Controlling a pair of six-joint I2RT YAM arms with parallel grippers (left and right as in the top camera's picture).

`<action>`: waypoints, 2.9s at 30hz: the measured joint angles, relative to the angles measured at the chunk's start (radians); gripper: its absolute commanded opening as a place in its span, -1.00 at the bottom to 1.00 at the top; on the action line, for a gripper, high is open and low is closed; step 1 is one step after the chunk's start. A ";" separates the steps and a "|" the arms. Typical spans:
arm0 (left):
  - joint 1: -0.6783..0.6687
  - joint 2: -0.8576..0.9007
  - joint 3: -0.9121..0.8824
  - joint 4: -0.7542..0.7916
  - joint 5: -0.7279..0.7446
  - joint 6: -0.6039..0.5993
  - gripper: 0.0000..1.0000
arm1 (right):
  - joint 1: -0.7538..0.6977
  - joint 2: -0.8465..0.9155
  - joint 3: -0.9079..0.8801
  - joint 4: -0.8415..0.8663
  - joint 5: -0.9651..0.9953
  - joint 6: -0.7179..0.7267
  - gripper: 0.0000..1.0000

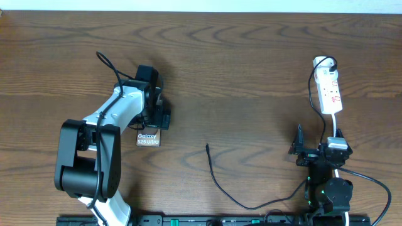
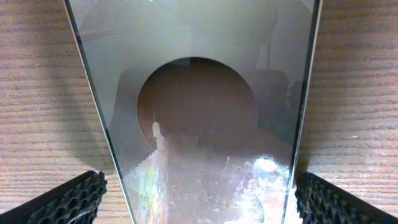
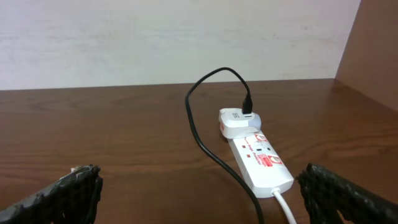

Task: Plug charger to phone and switch on socket
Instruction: 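Close the left gripper on the phone's long edges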

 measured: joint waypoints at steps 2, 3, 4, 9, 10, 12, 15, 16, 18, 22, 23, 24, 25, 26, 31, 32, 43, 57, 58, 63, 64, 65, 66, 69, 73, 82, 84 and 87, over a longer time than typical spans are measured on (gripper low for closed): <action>0.000 0.000 0.000 0.002 0.000 0.000 0.98 | 0.000 0.000 0.000 0.000 0.000 0.000 0.99; 0.000 0.000 0.000 0.007 0.000 0.000 0.97 | 0.000 0.000 0.000 0.000 0.000 0.000 0.99; 0.000 0.000 -0.002 0.013 0.000 0.000 0.98 | 0.000 0.000 0.000 0.000 0.000 0.000 0.99; 0.000 0.000 -0.016 0.027 0.004 0.000 0.98 | 0.000 0.000 0.000 0.000 0.000 0.000 0.99; 0.000 0.000 -0.016 0.027 0.004 0.000 0.98 | 0.000 0.000 0.000 0.000 0.000 0.000 0.99; 0.000 0.000 -0.016 0.027 0.004 0.000 0.98 | 0.000 0.000 0.000 0.000 0.000 0.000 0.99; 0.000 0.000 -0.016 0.027 0.004 0.000 0.97 | 0.000 0.000 0.000 0.000 0.000 0.000 0.99; 0.000 -0.001 -0.016 0.027 0.004 0.000 0.98 | 0.000 0.000 0.000 0.000 0.000 0.000 0.99; 0.000 0.000 -0.016 0.027 0.004 -0.001 0.98 | 0.000 0.000 0.000 0.000 0.000 0.000 0.99; 0.000 0.000 -0.016 0.025 0.005 -0.001 0.98 | 0.000 0.000 0.000 0.000 0.000 0.000 0.99; 0.000 0.000 -0.016 0.025 0.005 -0.001 0.98 | 0.000 0.000 0.000 0.000 0.000 0.000 0.99; 0.000 0.000 -0.016 0.025 0.005 -0.001 1.00 | 0.000 0.000 0.000 0.000 0.000 0.000 0.99; 0.000 0.000 -0.016 0.025 0.004 -0.001 0.99 | 0.000 0.000 0.000 0.000 0.000 0.000 0.99; 0.000 0.000 -0.016 0.025 0.004 0.000 0.96 | 0.000 0.000 0.000 0.000 0.000 0.000 0.99; 0.000 0.000 -0.016 0.025 0.008 -0.003 0.82 | 0.000 0.000 0.000 0.000 0.000 0.000 0.98; -0.001 0.000 -0.016 0.025 0.009 -0.003 0.79 | 0.000 0.000 0.000 0.000 0.000 0.000 0.99; -0.002 0.000 -0.017 0.023 0.012 -0.007 0.66 | 0.000 0.000 0.000 0.000 0.000 0.000 0.99; -0.002 0.000 -0.017 0.022 0.012 -0.008 0.55 | 0.000 0.000 0.000 0.000 0.000 0.000 0.98; -0.002 0.000 -0.017 0.022 0.011 -0.008 0.53 | 0.000 0.000 0.000 0.000 0.000 0.000 0.99; -0.002 -0.002 -0.017 0.021 0.010 -0.008 0.44 | 0.000 0.000 0.000 0.000 0.000 0.000 0.98; -0.002 -0.002 -0.017 0.021 0.010 -0.008 0.44 | 0.000 0.000 0.000 0.000 0.000 0.000 0.99; -0.002 -0.002 -0.017 0.021 0.009 -0.008 0.44 | 0.000 0.000 0.000 0.000 0.000 0.000 0.99; -0.002 -0.002 -0.017 0.021 0.009 -0.008 0.44 | 0.000 0.000 0.000 0.000 0.000 0.000 0.99; -0.002 -0.002 -0.017 0.021 0.008 -0.008 0.44 | 0.000 0.000 0.000 0.000 0.000 0.000 0.99; -0.002 -0.002 -0.017 0.021 0.008 -0.008 0.63 | 0.000 0.000 0.000 0.000 0.000 0.000 0.99; 0.002 -0.009 -0.032 0.038 0.003 -0.011 0.95 | 0.000 0.000 0.000 0.000 0.000 0.000 0.99; 0.002 -0.014 -0.039 0.045 0.004 -0.011 0.97 | 0.000 0.000 0.000 0.000 0.000 0.000 0.99; 0.002 -0.016 -0.041 0.048 0.005 -0.011 0.98 | 0.000 0.000 0.000 0.000 0.000 0.000 0.99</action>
